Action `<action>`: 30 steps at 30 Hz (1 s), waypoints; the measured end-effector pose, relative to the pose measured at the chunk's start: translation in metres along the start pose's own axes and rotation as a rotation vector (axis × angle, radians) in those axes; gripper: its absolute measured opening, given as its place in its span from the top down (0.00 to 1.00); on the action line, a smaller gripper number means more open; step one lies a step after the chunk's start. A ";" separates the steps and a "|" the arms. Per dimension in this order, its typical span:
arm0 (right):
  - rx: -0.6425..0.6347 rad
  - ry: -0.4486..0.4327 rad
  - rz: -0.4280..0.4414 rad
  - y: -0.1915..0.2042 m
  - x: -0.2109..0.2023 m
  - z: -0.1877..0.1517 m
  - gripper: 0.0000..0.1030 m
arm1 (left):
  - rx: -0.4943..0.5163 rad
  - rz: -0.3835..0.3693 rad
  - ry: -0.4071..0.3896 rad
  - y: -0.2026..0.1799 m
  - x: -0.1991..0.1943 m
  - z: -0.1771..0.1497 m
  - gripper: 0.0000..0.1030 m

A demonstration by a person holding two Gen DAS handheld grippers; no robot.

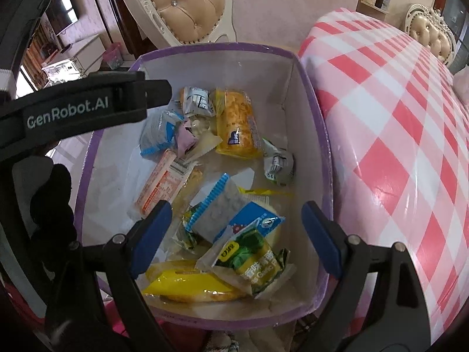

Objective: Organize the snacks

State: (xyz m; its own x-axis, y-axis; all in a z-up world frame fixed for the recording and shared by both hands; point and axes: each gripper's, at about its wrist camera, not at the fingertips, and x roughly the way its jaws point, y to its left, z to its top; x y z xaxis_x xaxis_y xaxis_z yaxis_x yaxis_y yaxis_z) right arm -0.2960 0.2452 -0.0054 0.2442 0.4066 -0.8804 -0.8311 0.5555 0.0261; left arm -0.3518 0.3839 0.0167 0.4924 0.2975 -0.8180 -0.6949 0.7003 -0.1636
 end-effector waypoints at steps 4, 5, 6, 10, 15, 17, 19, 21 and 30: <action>0.010 0.007 -0.003 -0.002 0.000 -0.001 0.11 | 0.005 -0.005 0.018 -0.001 0.004 -0.001 0.00; 0.014 0.008 0.000 -0.003 -0.001 -0.002 0.11 | 0.005 -0.005 0.021 -0.001 0.005 -0.001 0.00; 0.016 0.009 0.000 -0.004 -0.001 -0.002 0.11 | 0.006 -0.005 0.024 -0.002 0.005 -0.001 0.00; 0.020 0.009 -0.003 -0.004 -0.002 -0.004 0.11 | 0.011 -0.007 0.025 -0.004 0.004 -0.002 0.00; 0.020 0.012 -0.006 -0.004 -0.002 -0.004 0.11 | 0.009 -0.007 0.028 -0.004 0.004 -0.002 0.00; 0.020 0.013 -0.004 -0.004 -0.002 -0.005 0.11 | 0.008 -0.007 0.029 -0.004 0.005 -0.002 0.00; 0.021 0.014 -0.004 -0.005 -0.002 -0.005 0.11 | 0.008 -0.008 0.031 -0.004 0.005 -0.003 0.00; 0.023 0.016 -0.003 -0.006 -0.002 -0.006 0.11 | 0.009 -0.008 0.031 -0.004 0.005 -0.002 0.00; 0.030 0.020 0.003 -0.005 -0.001 -0.009 0.11 | 0.021 -0.001 0.038 -0.006 0.006 -0.003 0.00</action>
State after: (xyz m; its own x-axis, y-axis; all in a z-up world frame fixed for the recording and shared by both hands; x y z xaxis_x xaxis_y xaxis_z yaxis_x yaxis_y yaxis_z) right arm -0.2962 0.2356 -0.0092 0.2319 0.3940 -0.8894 -0.8162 0.5762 0.0424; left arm -0.3462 0.3794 0.0106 0.4726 0.2723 -0.8382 -0.6832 0.7139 -0.1533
